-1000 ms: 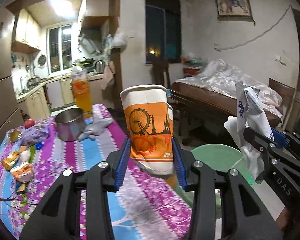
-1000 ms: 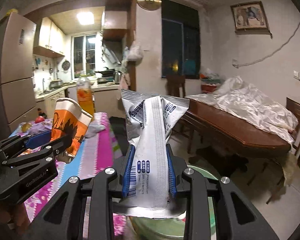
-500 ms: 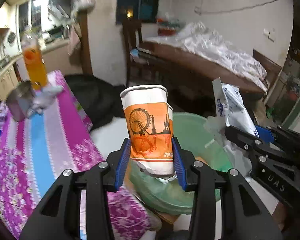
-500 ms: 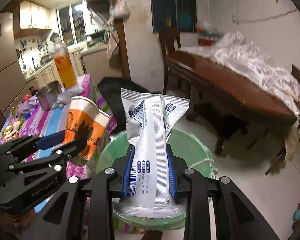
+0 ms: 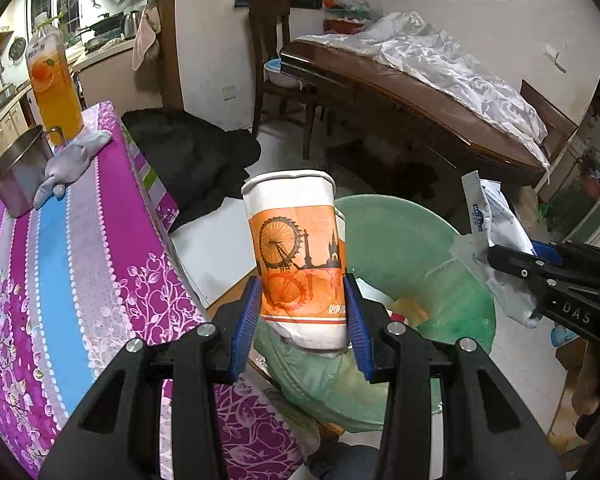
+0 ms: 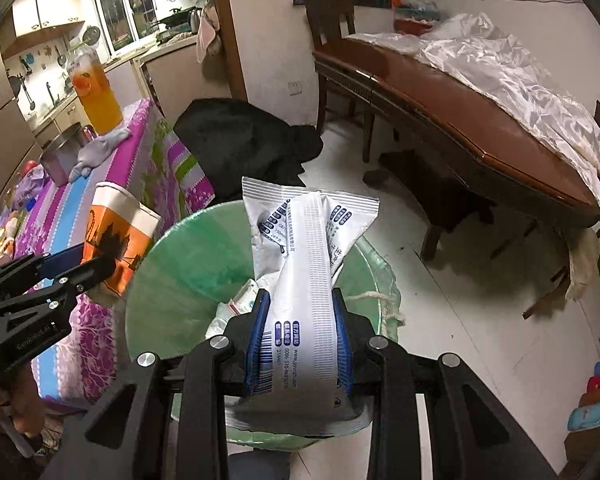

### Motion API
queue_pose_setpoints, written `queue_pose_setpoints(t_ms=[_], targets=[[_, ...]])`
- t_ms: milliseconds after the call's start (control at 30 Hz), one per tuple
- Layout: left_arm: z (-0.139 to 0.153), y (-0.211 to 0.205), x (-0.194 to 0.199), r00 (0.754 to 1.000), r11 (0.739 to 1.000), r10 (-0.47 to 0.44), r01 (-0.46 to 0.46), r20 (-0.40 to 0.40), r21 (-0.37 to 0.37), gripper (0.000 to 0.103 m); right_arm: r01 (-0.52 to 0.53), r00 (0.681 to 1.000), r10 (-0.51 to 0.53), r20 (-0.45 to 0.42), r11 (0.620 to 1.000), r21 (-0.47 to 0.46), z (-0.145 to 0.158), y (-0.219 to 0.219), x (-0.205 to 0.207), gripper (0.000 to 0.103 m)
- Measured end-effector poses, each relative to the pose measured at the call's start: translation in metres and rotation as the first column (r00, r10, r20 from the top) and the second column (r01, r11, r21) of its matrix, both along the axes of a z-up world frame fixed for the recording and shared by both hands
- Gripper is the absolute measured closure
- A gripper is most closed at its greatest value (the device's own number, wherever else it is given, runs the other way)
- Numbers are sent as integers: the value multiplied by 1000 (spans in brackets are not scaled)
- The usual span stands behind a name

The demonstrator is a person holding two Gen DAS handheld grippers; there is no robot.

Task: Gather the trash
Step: 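Carry the orange cup and white packet over the green bin with both tools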

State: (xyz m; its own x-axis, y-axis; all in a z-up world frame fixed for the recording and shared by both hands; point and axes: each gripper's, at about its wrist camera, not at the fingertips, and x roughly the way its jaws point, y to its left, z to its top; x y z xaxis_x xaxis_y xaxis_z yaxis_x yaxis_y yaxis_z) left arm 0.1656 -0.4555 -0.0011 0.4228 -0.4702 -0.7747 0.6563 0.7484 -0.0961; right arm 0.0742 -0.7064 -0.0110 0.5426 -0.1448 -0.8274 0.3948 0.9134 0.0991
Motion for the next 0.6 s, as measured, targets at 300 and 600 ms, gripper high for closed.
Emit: queue_pose_setpoints(t_ms=[300,600], targets=[[-1,-9,-2,1000,1000,-12,12,-12,13,64,-13,1000,13,-24,1000,7,-6,3,4,72],[-7,-17,3,998,998,-28,31,-56,56,64,-40,997,41,-72,999,24,-12,1,10,72]])
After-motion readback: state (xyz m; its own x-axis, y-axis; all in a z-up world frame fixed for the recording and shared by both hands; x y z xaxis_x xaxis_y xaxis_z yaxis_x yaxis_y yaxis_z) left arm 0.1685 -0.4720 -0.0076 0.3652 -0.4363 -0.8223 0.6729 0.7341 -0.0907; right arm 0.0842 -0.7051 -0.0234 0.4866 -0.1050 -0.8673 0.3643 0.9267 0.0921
